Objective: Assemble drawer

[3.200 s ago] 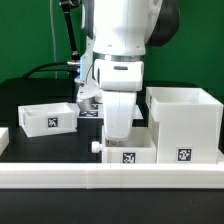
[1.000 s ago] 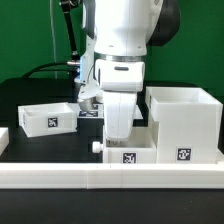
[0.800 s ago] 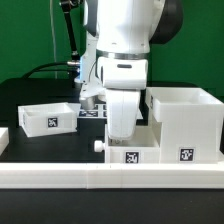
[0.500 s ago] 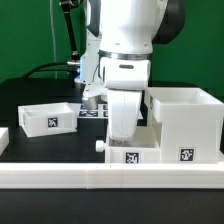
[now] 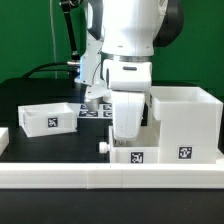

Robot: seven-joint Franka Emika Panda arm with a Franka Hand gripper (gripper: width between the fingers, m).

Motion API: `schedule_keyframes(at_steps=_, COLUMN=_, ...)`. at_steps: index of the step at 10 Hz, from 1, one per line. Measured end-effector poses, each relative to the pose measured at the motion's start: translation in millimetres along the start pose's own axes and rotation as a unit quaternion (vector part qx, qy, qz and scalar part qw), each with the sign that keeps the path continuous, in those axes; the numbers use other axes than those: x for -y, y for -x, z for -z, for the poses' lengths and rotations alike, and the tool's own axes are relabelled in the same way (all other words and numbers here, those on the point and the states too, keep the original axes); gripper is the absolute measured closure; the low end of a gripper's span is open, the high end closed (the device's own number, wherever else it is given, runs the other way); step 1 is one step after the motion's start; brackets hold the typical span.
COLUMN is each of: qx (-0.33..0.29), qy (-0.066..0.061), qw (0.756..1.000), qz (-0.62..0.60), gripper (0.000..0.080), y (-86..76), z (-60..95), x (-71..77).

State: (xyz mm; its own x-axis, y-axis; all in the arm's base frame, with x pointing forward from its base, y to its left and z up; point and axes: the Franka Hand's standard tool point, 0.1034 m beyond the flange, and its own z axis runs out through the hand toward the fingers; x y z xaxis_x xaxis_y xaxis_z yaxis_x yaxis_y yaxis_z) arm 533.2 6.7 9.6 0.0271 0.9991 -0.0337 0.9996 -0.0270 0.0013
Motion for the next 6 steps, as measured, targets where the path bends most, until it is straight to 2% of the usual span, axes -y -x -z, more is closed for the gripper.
schedule_keyframes(at_steps=5, qx=0.000, qy=0.001, qw=1.000, qz=0.009, gripper=0.0757, y=1.0, z=-0.5, x=-1.7)
schedule_keyframes(at_steps=6, qx=0.000, qy=0.001, qw=1.000, qz=0.008, gripper=0.0735, y=1.3, z=-0.6, x=-1.6)
